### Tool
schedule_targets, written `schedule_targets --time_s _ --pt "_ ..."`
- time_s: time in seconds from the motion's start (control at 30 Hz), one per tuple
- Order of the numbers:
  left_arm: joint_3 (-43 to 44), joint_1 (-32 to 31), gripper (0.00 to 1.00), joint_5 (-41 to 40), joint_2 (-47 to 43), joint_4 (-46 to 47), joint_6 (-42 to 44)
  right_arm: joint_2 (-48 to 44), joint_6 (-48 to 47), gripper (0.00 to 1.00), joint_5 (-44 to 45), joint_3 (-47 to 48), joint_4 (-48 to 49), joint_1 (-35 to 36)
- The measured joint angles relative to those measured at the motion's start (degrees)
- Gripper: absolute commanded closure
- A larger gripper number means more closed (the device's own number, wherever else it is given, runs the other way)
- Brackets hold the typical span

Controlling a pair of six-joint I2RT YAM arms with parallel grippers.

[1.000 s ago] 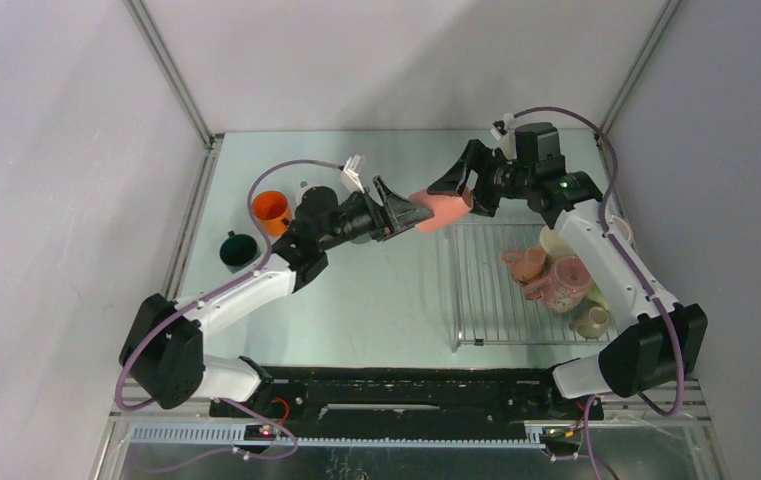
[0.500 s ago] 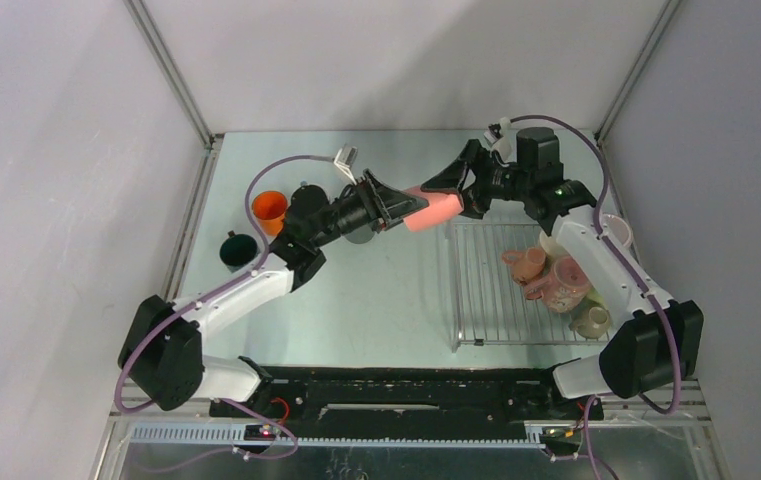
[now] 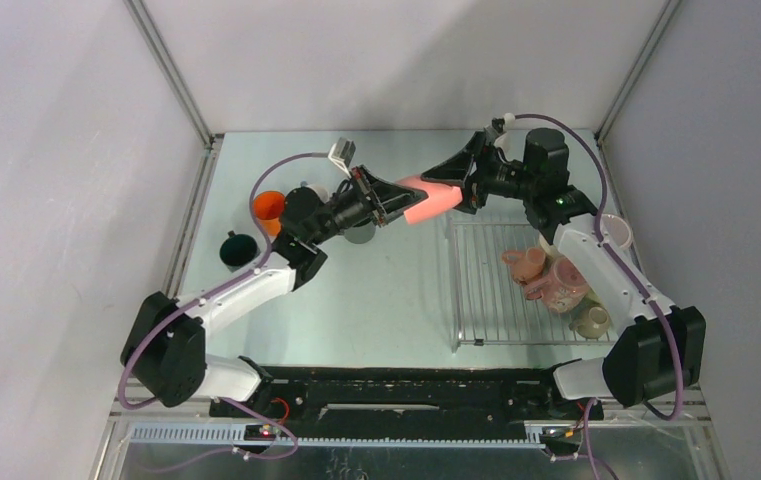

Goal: Unload the cups from the dish rack
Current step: Place the cup at the center of the board.

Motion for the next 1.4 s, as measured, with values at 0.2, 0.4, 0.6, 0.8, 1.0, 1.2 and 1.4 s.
schedule_targets --time_s 0.2,0.4,0.6,0.8,1.0,1.2,1.4 --pt "0.0 -0.04 1.0 0.04 0.31 3.06 -1.27 -0.02 2.19 0.37 -0.79 -0.15 2.67 0.02" --pt "-0.13 -0.07 1.0 0.09 0.31 2.99 -1.25 -0.2 1.64 0.09 -0.87 -0.26 2.25 -0.11" --pt "-0.11 -1.07 1.0 -0.61 -0.87 -2.47 0.87 -1.25 -2.86 0.0 -0.44 -0.9 -1.97 -0.57" --pt "-0.11 -1.4 1.0 -2.21 -3.76 -10.97 5.27 -1.9 -6.51 0.0 -0.02 -1.05 -5.84 -1.64" --pt "0.0 -1.22 1.0 -4.42 -7.61 -20.72 11.28 -2.91 -9.53 0.0 1.01 -1.22 -8.9 -2.19" --pt "0.13 -0.28 1.0 -9.03 -11.02 -35.93 19.41 -5.53 -11.69 0.0 1.97 -1.22 -10.08 -2.47" --pt "4.72 2.67 1.0 -15.43 -14.12 -56.33 29.24 -6.32 -14.91 0.0 5.51 -1.22 -13.11 -2.29"
